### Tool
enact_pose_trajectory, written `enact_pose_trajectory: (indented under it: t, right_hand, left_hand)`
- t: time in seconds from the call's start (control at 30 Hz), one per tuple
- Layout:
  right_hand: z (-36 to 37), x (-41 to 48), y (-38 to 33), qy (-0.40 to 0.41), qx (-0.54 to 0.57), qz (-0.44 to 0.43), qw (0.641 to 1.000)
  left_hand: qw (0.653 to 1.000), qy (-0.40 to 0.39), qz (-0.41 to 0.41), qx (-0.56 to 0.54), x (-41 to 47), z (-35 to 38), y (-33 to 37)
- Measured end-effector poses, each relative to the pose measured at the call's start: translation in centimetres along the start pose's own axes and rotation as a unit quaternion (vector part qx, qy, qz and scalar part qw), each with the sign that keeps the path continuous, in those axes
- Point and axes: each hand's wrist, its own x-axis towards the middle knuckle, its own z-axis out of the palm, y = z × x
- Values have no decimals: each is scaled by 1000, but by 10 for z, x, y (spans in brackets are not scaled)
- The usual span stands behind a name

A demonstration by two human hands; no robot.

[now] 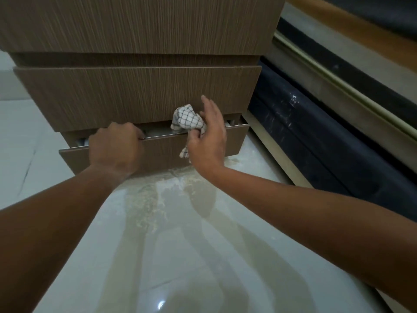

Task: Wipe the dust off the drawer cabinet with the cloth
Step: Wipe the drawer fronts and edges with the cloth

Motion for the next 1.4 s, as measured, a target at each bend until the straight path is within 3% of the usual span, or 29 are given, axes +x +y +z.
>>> enact_pose_trajectory:
  t: [0.1,0.17,0.33,0.43,0.5,0.6,0.63,0.7,0.8,0.93,1.07,1.3,1.4]
  right_hand:
    - [14,8,14,-128,-98,-80,984]
    - [30,5,25,-173,-241,-200,934]
    - [95,-10,7,-179,-293,-360,868]
    - [135,-27,-9,-161,-312,-407,843]
    - [154,-37,-15,-133,-310,-420,842]
    - [177,-47,-22,-104,-285,-431,850]
    - [183,-49,-23,-100,-277,-434,851]
    - [194,-53,-24,-93,-268,-441,851]
    - [199,-55,-22,-87,-263,-462,842]
    - [191,-49,-18,-111,-242,-490,830]
    - [177,-40,-18,-141,-183,-499,835]
    - [122,-10,6,-151,-256,-445,845]
    - [100,-2,22,-114,-272,-361,885]
  left_hand:
    - [998,1,-54,23,-7,-8,-30]
    - [996,-2,-79,32,-13,-12,-48]
    - [982,11,-186,-35,-23,-14,-78]
    - [952,-19,-250,-174,-24,-11,-102]
    - [894,-52,-304,-326,-23,-15,-120]
    - [728,-64,-393,-559,-21,-21,-132]
    - [691,-65,-404,-596,-21,-23,-133]
    - [647,-72,-414,-636,-22,-23,-134]
    - [610,-72,-427,-663,-23,-19,-140]
    - [601,-73,-432,-668,-23,-20,-142]
    - [619,-87,-428,-653,-24,-21,-139]
    - [679,-128,-397,-604,-25,-30,-131]
    - [678,-146,-385,-608,-26,-33,-129]
